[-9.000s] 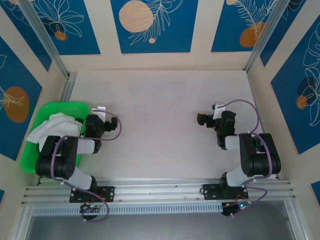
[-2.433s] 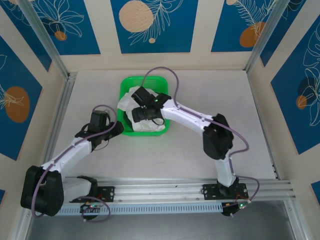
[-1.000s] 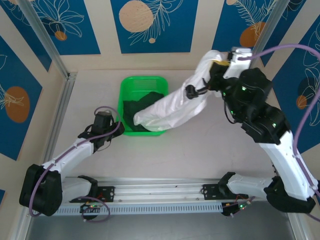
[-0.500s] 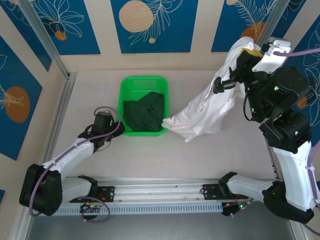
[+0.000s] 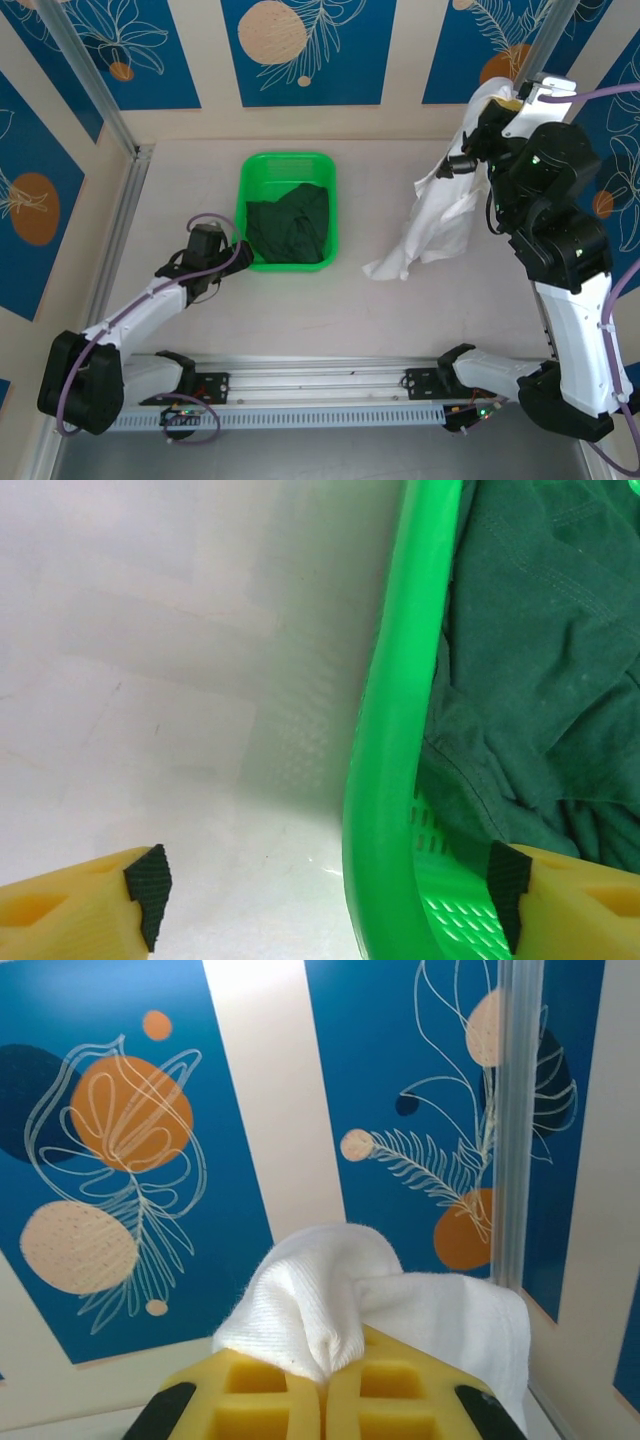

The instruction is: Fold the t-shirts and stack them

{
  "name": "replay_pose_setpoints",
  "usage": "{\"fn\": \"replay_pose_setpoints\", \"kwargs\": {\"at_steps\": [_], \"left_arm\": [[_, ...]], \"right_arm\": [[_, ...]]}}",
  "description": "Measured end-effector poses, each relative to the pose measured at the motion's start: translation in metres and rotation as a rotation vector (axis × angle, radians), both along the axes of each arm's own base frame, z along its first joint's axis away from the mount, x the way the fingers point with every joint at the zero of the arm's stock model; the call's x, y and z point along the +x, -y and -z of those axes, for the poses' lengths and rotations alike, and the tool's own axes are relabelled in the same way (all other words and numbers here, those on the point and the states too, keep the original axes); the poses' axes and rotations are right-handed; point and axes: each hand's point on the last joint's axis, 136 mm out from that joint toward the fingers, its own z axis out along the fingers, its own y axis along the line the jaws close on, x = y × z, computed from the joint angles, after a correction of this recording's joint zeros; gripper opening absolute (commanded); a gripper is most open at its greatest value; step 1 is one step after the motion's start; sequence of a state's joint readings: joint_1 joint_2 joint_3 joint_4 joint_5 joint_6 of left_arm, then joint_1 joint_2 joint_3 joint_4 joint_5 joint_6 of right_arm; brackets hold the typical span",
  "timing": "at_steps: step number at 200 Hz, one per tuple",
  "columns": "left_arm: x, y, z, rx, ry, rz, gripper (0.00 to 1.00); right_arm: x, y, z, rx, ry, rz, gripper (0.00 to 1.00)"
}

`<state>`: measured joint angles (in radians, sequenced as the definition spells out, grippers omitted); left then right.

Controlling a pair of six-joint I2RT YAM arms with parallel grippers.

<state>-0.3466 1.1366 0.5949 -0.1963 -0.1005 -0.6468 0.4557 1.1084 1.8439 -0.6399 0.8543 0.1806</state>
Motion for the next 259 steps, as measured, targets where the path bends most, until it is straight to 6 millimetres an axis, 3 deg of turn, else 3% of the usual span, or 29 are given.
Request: {"fn": "replay_pose_setpoints", "kwargs": {"at_steps": [24,45,65,87,105,114,147,179,216,259], "left_arm": [[-0.001,0.002,-0.008,0.01,0.03,0.01,0.91],[-0.007,0.014,-0.015,0.038,0.058,0.055,0.91],[-0.015,0.034,-0.022,0.071,0.063,0.126,0.9],[-0.017,0.061,-0.038,0.103,0.076,0.209,0.89],[-0.012,0.097,-0.056,0.125,0.083,0.296,0.87],[-0.008,0.119,-0.063,0.139,0.079,0.348,0.86],[0.012,0.19,-0.07,0.208,0.035,0.479,0.8],[0.03,0.24,-0.05,0.277,-0.038,0.544,0.76],[0.043,0.26,-0.014,0.348,-0.136,0.56,0.65],[0.041,0.258,0.013,0.379,-0.217,0.551,0.36]], "right_arm": [[0.004,0.004,0.037,0.025,-0.071,0.011,0.0],[0.01,0.0,0.097,0.065,-0.186,-0.006,0.0],[0.021,-0.008,0.179,0.106,-0.351,-0.022,0.0],[0.033,-0.018,0.29,0.17,-0.597,-0.041,0.0],[0.027,-0.02,0.372,0.24,-0.795,-0.032,0.01],[0.021,-0.02,0.398,0.277,-0.858,-0.025,0.03],[0.012,-0.028,0.435,0.377,-0.899,-0.058,0.04],[0.011,-0.035,0.452,0.434,-0.897,-0.087,0.04],[0.014,-0.042,0.455,0.481,-0.878,-0.115,0.04],[0.018,-0.048,0.449,0.507,-0.849,-0.142,0.04]]}}
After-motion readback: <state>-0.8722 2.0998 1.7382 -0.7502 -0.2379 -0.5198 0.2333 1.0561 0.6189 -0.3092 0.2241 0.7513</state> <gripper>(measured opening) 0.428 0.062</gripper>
